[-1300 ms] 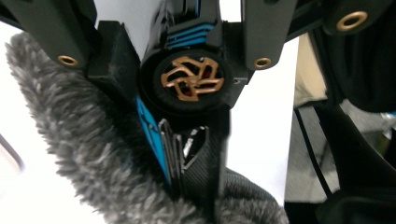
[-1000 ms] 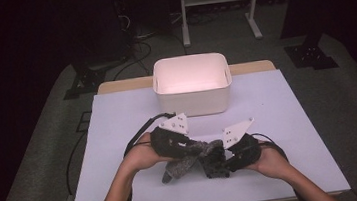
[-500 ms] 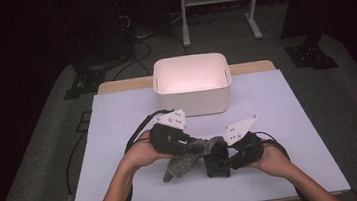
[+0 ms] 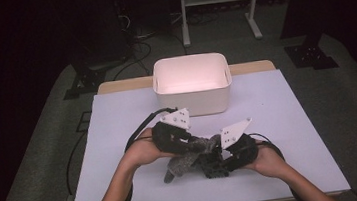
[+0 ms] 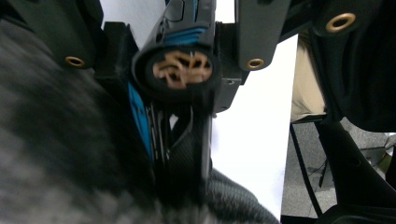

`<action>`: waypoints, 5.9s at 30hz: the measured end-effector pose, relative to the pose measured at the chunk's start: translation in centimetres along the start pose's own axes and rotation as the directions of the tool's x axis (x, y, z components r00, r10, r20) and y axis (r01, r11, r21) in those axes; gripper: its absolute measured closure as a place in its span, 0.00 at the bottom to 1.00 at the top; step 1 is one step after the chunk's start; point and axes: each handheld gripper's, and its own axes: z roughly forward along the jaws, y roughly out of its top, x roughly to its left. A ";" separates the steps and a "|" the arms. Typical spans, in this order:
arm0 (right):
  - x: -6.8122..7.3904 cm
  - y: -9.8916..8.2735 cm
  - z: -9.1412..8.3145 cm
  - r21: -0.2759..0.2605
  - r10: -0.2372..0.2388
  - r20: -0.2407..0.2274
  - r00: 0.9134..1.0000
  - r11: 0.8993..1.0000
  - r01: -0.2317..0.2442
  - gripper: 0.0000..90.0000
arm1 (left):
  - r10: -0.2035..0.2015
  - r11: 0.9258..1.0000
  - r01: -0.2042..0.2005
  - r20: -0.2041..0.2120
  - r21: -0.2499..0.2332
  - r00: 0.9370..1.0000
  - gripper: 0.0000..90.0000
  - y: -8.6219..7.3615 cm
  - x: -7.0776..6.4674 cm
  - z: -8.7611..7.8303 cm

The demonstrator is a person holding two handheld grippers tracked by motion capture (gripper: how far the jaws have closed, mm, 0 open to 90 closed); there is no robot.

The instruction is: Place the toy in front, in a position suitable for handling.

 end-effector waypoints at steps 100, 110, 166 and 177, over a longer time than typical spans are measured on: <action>0.2 -6.2 -0.5 0.051 0.080 0.004 0.997 0.995 -0.080 0.59 | 0.002 0.982 -0.009 0.036 0.191 0.999 0.84 -1.7 -0.1 7.3; 0.5 -6.5 -0.5 0.082 0.080 0.011 0.997 0.993 -0.080 0.55 | 0.049 0.972 -0.059 0.045 0.229 0.998 0.84 -0.7 -0.8 8.1; 0.5 -6.4 -1.3 0.137 0.091 0.044 0.995 0.986 -0.097 0.53 | -0.065 0.984 0.061 0.018 0.165 0.998 0.84 -5.9 -0.5 5.9; 0.4 -2.9 1.5 0.240 0.002 0.006 1.000 0.971 -0.004 0.57 | -0.082 0.987 0.076 0.039 0.142 0.996 0.84 -6.4 -0.3 6.0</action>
